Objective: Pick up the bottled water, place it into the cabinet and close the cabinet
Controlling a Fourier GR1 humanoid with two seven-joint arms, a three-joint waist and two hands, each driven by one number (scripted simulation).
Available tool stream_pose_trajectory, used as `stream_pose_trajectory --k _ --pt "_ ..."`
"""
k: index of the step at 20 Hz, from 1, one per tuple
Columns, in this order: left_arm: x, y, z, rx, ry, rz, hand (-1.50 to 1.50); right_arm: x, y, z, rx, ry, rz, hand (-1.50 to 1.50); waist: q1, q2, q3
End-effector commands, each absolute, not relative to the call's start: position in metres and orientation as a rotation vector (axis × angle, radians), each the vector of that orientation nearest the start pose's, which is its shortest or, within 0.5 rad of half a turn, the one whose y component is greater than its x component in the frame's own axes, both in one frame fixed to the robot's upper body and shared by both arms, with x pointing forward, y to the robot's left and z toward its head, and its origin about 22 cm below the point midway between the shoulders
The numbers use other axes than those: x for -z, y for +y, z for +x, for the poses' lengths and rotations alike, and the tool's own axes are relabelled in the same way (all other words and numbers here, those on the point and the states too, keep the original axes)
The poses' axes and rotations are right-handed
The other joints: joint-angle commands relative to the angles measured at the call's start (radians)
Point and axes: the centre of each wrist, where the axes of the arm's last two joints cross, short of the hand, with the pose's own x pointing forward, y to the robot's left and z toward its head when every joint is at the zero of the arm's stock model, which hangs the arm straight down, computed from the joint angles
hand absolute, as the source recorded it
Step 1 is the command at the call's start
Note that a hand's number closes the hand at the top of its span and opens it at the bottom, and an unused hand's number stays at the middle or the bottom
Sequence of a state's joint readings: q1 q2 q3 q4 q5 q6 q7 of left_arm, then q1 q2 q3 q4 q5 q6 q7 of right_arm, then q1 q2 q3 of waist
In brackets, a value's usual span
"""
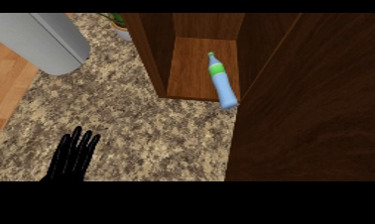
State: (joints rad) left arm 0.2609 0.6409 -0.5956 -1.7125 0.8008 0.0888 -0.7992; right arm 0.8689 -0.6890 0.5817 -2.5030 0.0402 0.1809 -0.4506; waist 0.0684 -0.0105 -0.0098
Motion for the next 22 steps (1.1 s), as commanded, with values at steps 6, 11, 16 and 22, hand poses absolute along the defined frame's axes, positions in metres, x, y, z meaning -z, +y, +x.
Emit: stream_pose_trajectory --k 6,11,16,22 --pt "0.006 0.314 0.103 -0.086 -1.823 -0.506 -1.50 -0.152 -0.196 0.039 -0.732 -1.744 0.702 1.50 0.046 0.021 -0.001" --pt "0.003 0.326 0.109 -0.056 -1.840 -0.503 -1.50 -0.153 -0.191 0.058 -0.957 -1.779 0.714 1.50 0.070 0.029 -0.005" --pt "0.000 0.336 0.106 -0.044 -1.849 -0.510 -1.50 -0.146 -0.183 0.076 -1.018 -1.742 0.697 1.50 0.105 0.033 -0.007" --pt "-0.007 0.352 0.110 -0.011 -1.836 -0.507 -1.50 -0.142 -0.171 0.090 -0.974 -1.724 0.706 1.50 0.116 0.041 -0.011"
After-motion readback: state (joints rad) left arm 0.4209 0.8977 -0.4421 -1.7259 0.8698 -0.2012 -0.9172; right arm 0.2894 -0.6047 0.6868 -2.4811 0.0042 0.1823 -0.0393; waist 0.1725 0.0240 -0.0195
